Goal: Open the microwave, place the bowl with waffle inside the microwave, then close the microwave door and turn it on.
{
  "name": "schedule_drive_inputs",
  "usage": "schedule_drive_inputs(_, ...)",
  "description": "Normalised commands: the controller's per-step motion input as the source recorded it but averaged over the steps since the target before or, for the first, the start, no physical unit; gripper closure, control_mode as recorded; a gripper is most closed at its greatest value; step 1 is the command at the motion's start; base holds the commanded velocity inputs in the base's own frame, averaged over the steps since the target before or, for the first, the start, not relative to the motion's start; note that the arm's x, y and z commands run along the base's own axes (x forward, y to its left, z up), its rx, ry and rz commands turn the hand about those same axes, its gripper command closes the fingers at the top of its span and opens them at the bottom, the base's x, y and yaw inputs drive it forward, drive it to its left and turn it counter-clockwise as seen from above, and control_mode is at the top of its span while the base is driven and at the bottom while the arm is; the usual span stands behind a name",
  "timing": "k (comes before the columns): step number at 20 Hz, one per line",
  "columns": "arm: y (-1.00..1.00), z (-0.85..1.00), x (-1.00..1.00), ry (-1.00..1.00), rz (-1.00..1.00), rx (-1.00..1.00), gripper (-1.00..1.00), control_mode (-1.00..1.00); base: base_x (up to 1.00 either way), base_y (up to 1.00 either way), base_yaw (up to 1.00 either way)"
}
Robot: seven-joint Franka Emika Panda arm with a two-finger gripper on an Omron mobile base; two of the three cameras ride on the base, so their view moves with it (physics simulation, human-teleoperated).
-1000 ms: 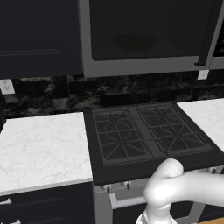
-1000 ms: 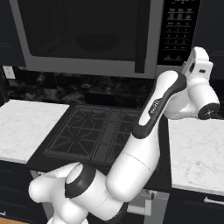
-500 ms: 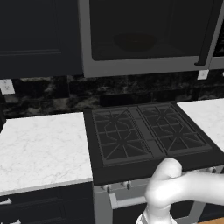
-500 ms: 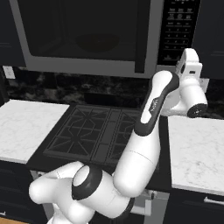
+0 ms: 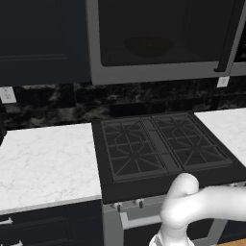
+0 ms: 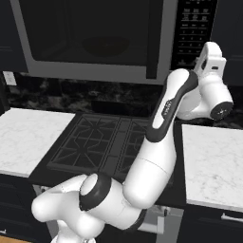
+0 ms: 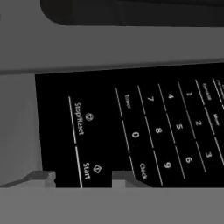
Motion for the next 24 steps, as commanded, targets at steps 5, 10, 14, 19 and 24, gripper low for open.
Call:
schedule_drive_inputs(5, 0.03, -0.03, 0.63, 0.00, 0.00, -0.04, 1.00, -1.00, 0.00, 0.00, 0.00)
schedule_drive_inputs(10, 0.69, -0.38, 0.63, -0.07, 0.00, -0.28, 1.00, -1.00, 0.00, 0.00, 0.00)
schedule_drive_inputs(14, 1.00, -0.86, 0.56, -0.07, 0.00, -0.15, 1.00, -1.00, 0.00, 0.00, 0.00)
schedule_drive_inputs(19, 0.52, -0.99, 0.88, 0.00, 0.00, 0.02, 1.00, -1.00, 0.00, 0.00, 0.00)
schedule_drive_inputs(24, 0.02, -0.57, 1.00, 0.00, 0.00, 0.00, 1.00, -1.00, 0.00, 0.00, 0.00)
